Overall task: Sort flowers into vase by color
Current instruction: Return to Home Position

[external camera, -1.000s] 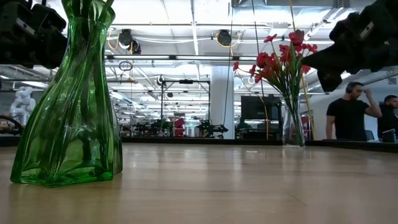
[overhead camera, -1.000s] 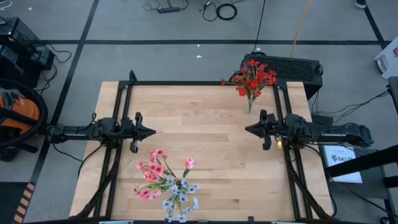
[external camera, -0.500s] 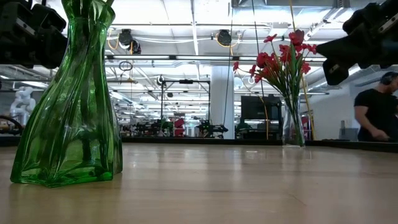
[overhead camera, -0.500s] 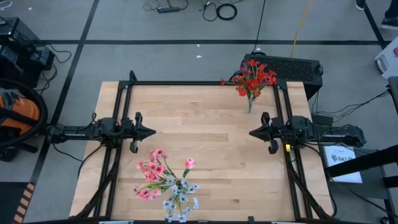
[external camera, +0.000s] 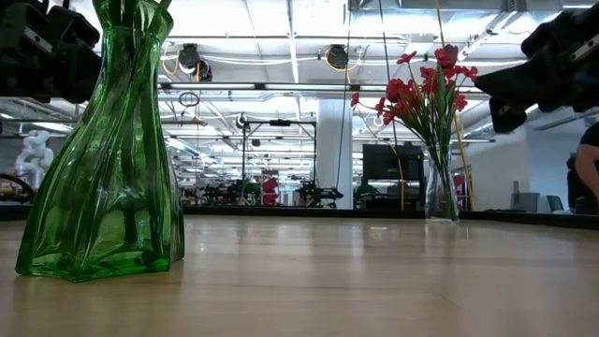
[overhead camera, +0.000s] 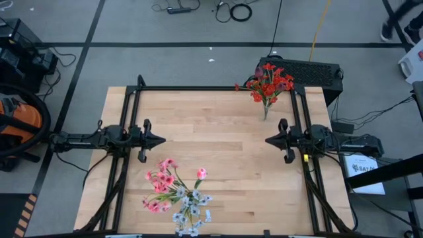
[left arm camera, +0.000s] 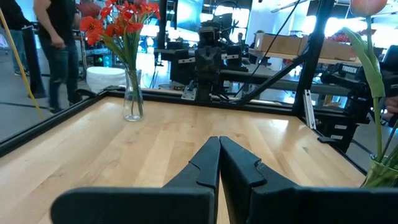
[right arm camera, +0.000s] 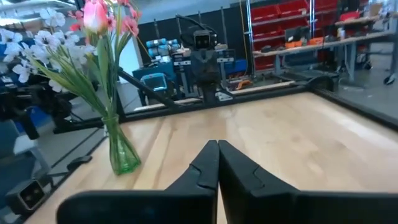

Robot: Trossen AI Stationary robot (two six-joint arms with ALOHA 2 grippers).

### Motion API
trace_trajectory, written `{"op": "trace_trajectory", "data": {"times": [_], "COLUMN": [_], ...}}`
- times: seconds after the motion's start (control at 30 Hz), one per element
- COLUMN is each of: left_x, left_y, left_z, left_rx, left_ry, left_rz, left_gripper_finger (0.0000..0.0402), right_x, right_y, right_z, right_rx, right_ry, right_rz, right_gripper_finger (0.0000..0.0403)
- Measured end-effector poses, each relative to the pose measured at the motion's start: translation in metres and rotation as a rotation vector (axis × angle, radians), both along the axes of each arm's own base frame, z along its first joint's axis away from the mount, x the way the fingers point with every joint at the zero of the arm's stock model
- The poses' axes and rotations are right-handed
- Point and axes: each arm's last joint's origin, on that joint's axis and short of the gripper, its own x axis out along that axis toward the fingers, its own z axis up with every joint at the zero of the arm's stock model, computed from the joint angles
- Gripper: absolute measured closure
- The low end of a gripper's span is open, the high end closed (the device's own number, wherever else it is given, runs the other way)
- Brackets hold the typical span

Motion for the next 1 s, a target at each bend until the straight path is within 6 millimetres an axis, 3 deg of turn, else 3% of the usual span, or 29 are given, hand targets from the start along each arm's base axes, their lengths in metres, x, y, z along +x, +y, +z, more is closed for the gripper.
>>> {"op": "trace_trajectory", "data": {"times": [1.0], "left_x": [0.0], "left_y": [0.0], "left_z": [0.0], "left_rx": [0.0], "left_ry": [0.0], "left_rz": [0.0], "left_gripper_finger": [0.0386], "right_x": [0.0016], "right_y": [-0.0016], "right_z": [-0.0028], "right_rx": [-0.037], "right_ry": [0.035], "right_rz": [-0.054], "right_gripper_finger": [0.0403]}}
